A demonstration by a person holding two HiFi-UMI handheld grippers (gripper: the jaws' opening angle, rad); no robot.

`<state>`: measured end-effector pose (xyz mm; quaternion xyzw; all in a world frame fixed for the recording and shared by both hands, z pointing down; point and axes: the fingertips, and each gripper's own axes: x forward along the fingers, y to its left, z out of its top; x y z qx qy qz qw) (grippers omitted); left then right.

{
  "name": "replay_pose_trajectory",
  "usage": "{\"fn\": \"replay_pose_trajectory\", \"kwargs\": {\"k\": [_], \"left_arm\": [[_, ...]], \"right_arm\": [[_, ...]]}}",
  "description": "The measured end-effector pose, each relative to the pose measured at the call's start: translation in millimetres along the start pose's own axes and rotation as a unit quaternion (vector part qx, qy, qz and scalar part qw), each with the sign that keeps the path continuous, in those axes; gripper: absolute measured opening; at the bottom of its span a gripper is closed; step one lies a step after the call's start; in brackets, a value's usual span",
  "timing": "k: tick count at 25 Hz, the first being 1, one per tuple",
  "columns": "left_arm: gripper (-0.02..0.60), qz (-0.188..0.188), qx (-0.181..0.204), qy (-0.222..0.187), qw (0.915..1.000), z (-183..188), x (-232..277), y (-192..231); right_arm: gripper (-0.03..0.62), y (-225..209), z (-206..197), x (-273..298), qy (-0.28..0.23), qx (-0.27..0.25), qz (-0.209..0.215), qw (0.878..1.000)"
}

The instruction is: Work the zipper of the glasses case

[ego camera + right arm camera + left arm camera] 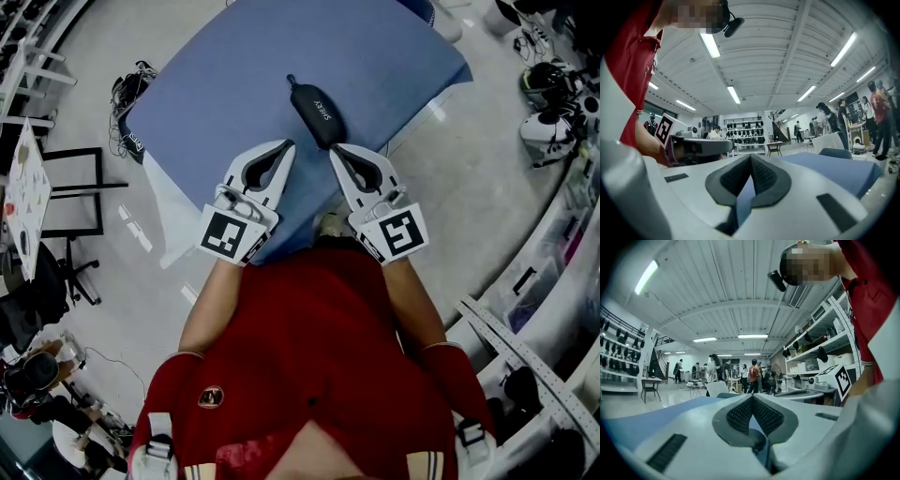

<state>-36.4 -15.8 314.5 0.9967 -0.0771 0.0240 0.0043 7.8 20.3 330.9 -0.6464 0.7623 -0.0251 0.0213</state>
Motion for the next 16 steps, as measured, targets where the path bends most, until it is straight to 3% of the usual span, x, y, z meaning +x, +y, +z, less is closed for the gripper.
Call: {"fn": "replay_pose_trajectory", "kwargs": {"k": [16], "left_arm": [[0.008, 0.034, -0.009, 0.001, 0.9994, -3.2, 2.5, -3.9]], "right_arm": [[-0.003, -11.7, 0.0, -1.5, 0.001, -0.004, 0.023, 1.000]]}}
